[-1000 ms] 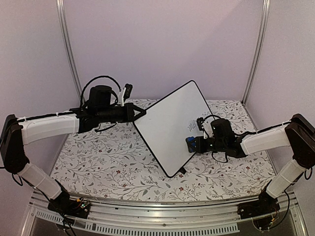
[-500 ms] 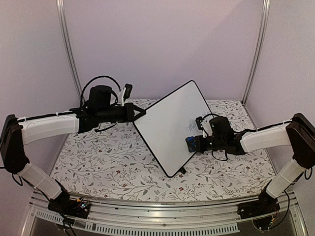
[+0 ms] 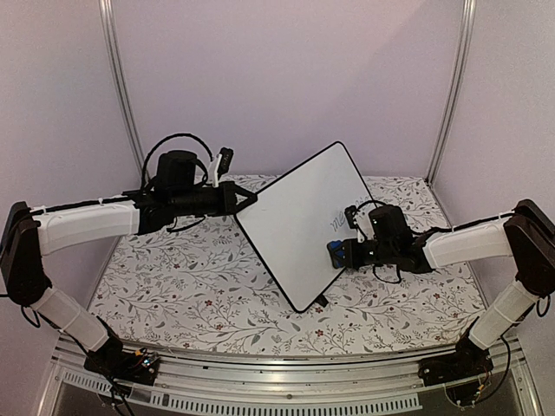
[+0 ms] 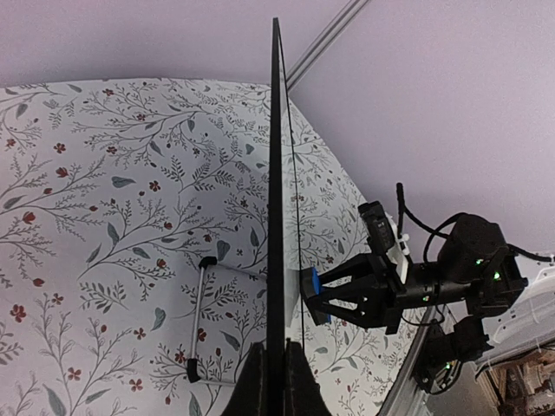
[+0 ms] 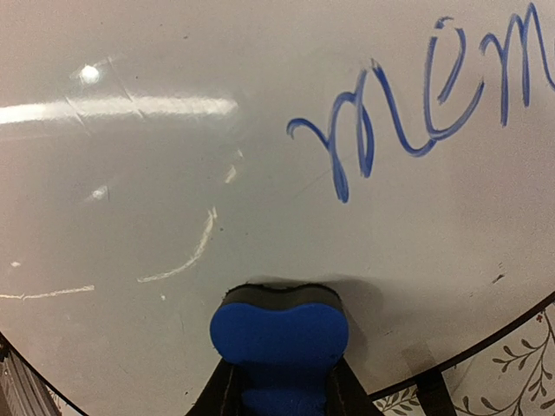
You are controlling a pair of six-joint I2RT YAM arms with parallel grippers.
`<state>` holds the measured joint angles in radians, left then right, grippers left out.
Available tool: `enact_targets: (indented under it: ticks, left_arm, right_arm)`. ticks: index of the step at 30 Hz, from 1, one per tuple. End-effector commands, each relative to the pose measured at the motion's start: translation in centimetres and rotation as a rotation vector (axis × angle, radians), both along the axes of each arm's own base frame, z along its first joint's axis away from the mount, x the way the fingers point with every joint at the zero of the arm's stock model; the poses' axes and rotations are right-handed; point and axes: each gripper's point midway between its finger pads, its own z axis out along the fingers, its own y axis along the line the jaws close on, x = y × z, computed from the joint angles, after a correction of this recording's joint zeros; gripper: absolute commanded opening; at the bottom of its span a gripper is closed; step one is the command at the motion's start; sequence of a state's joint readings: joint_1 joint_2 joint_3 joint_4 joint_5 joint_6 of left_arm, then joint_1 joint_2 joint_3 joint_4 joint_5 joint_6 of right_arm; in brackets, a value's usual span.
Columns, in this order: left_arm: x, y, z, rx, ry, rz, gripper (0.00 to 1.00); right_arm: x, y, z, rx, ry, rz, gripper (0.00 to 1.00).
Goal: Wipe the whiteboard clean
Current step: Erase the whiteboard at the center of the board.
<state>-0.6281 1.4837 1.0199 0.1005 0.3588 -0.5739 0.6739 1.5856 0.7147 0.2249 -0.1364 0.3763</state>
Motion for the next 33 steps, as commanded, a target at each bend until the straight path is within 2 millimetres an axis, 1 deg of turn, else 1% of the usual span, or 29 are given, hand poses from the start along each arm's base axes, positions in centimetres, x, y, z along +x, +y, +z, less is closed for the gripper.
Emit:
enact_targets:
  ticks: [1,11,13,19,23,25,33]
  left_arm:
    - [-1.8,-1.4,0.3,-0.004,-0.032,-0.093,0.0]
    - [-1.9,-1.5,0.4,-0.005,-0.034,-0.097,0.0]
    - [-2.0,-1.5,0.3,-0.004,-0.031,-0.099,0.0]
    - [-2.0,-1.6,0.2,0.0,-0.032,-0.098,0.0]
    - [-2.0,-1.6,0.2,0.001,-0.034,-0.098,0.0]
    - [-1.9,-1.5,0.4,0.0,-0.037,-0.096,0.0]
    - [-2.0,-1.6,0.5,-0.002,-0.038,-0.099,0.0]
  right_arm:
    - [-0.1,-0.1,-0.7,-0.019,0.01,0.004,0.15]
    - [-1.2,-0.8,-2.0,-0.014,0.041,-0.002,0.15]
    - [-1.1,-0.7,-1.8,-0.01,0.037,-0.003,0.16]
    - [0.4,0.3,0.3,0.002,-0.007,0.001,0.15]
    - [0.8,0.7,0.8,-0.001,-0.021,0.008,0.15]
    - [0.7,0.6,0.6,-0.004,-0.015,0.009,0.16]
    - [-0.7,-0.3,-1.7,-0.012,0.032,0.002,0.16]
